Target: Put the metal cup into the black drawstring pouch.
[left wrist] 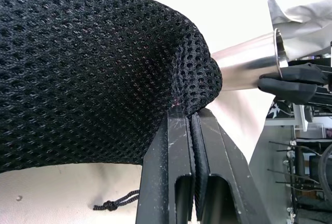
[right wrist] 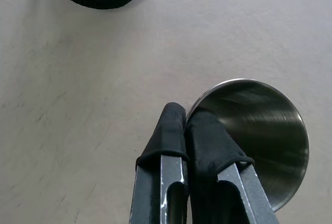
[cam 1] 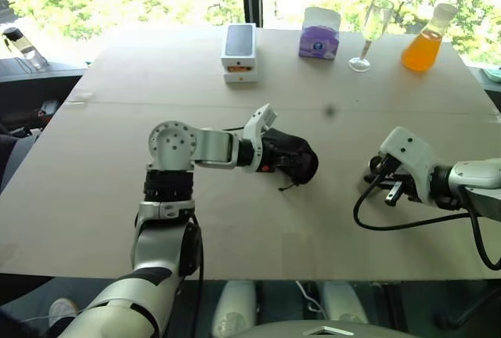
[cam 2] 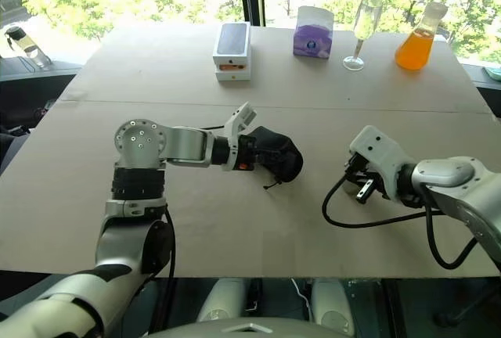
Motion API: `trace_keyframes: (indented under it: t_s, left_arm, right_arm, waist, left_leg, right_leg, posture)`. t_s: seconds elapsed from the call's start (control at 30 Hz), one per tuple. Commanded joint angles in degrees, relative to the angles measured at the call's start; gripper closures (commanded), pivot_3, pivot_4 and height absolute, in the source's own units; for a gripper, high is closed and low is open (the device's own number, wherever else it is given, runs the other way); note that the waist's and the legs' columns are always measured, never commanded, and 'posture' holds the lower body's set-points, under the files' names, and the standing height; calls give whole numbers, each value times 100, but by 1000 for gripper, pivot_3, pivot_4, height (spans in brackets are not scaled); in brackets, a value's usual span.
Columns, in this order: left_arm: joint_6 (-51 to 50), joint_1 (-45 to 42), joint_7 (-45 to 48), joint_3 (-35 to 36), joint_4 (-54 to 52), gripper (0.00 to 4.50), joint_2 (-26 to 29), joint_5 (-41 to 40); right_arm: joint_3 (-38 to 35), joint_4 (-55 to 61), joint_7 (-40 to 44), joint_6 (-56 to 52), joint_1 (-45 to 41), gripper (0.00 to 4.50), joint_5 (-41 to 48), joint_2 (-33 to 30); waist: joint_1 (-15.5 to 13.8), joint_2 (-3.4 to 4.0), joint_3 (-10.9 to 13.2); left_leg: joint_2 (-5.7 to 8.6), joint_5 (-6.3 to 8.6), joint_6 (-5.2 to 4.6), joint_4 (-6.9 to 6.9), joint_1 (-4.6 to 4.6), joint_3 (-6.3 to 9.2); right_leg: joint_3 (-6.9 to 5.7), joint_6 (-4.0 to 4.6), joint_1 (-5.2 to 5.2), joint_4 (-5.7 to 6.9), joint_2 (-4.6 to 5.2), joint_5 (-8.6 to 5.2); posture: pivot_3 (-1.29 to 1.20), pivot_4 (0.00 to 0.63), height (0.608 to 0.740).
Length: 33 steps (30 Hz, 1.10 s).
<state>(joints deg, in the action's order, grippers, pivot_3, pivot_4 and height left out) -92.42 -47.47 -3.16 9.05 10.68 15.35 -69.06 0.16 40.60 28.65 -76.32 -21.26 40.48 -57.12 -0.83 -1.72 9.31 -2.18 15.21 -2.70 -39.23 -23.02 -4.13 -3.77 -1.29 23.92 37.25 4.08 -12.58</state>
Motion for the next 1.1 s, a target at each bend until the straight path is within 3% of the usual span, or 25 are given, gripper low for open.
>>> trace_keyframes:
  t_s: [0.03,0.17,0.33,0.47,0.97,1.1]
  left_arm:
    - [-8,-86,-30,135,-29,4500,-21,-202]
    - [-8,-170,-18,143,73,4500,16,-276]
    - [-8,-324,-55,126,281,4500,132,-481]
    - [-8,-396,-90,27,362,4500,241,-680]
    - [-8,-439,-225,-486,537,4500,610,-1624]
    - [-8,-523,-224,-310,582,4500,538,-1441]
  right_arm:
    - [-1397,-160,-120,-298,-18,4434,1139,1284]
    - [-2159,-239,-679,-248,351,4434,2012,2714]
    - [-2463,-444,-1601,109,583,4434,2744,3716]
    - [-2320,-602,-2046,401,652,4434,3022,4003]
    - [-1392,-1445,-2369,2052,679,4434,2170,5029]
    - [-1289,-1703,-2179,1930,819,4434,2811,5292]
  waist:
    - [10,-14,6]
    - [-10,-9,10]
    - [3,-4,13]
    - [9,-3,14]
    - [14,1,14]
    - [19,2,14]
  left_leg:
    - [-1,0,0,0,0,2]
    - [-6,-6,10,10,0,4]
    - [1,-3,7,10,-15,1]
    - [0,-3,6,12,-16,2]
    - [1,-5,8,6,-74,1]
    - [1,-5,8,6,-73,0]
  right_leg:
    - [-1,0,-1,-1,-1,0]
    - [-2,2,2,1,-5,1]
    - [-8,-2,11,-10,0,3]
    - [-8,-1,13,-10,-2,2]
    - [-2,-1,76,-1,-4,4]
    - [-4,0,78,3,-5,3]
  posture:
    - [0,150,737]
    - [0,150,737]
    - [0,150,737]
    - [0,150,737]
    - [0,150,737]
    - [0,150,737]
